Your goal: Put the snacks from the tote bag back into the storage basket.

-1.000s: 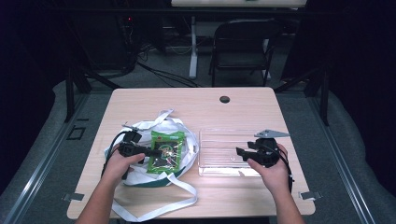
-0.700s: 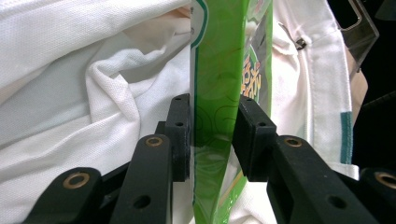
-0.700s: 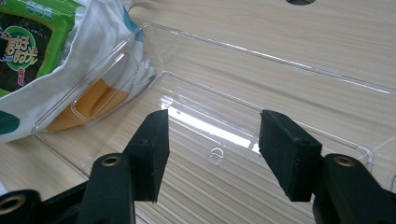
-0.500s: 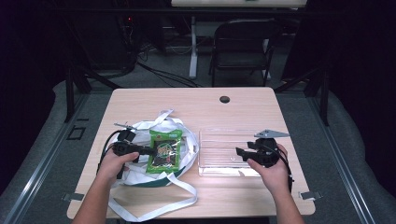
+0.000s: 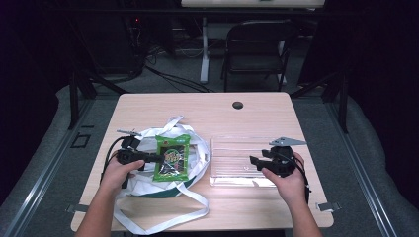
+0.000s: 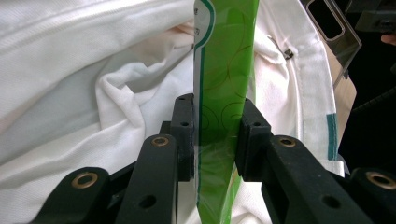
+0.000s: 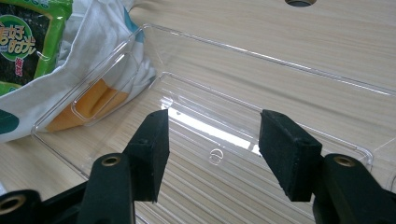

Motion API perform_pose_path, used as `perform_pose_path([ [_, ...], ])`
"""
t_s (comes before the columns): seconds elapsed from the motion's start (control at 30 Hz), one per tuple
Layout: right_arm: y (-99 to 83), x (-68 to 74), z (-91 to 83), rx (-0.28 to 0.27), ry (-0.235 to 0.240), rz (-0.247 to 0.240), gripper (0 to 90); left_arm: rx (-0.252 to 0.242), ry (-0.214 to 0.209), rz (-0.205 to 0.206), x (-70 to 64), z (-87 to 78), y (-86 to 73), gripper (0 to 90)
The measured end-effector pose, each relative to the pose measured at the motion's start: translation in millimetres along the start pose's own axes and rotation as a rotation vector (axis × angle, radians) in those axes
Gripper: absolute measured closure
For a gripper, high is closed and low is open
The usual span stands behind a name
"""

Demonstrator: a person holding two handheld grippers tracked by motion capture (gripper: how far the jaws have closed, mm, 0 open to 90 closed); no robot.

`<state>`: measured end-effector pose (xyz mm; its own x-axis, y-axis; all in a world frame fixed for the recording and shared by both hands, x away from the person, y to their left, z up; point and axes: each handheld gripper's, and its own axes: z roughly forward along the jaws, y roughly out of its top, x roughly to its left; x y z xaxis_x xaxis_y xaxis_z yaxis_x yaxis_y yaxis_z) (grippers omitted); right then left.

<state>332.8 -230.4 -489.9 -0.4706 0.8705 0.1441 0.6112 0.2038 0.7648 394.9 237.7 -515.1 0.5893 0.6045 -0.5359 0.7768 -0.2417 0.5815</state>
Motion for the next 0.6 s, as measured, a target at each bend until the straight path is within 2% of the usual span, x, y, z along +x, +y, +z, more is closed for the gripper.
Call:
perform_pose_path([
  [0.13, 0.0, -0.3, 0.1, 0.003, -0.001, -0.002, 42.8, -0.021, -0.007, 0.003, -0.8, -2.8, 0.3, 72.6],
  [0.6, -0.4, 0.1, 1.3, 0.006, 0.002, -0.005, 43.2, -0.073, 0.019, 0.036, -7.0, -10.3, 2.7, 72.7],
])
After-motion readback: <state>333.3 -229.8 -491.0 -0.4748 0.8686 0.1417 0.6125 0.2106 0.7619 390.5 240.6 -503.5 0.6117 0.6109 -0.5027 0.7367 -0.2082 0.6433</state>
